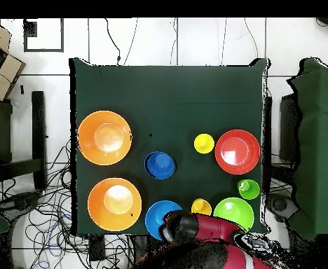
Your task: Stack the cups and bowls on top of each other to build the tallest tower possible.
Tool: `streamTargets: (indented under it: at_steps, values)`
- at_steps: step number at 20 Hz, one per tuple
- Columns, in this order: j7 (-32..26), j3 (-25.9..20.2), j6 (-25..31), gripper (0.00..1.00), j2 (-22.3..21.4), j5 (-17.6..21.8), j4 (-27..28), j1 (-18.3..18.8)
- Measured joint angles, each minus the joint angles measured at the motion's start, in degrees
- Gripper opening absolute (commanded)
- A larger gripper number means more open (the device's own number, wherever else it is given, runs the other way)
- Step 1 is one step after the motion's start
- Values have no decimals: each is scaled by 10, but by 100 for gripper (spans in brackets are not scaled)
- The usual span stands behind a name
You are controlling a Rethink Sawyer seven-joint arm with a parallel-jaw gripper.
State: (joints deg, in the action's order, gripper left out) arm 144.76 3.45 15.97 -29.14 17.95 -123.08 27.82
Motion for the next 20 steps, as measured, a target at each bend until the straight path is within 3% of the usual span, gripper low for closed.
streamTargets:
  at_steps: [20]
  values:
    - [0,0,0,100,0,0,10,2]
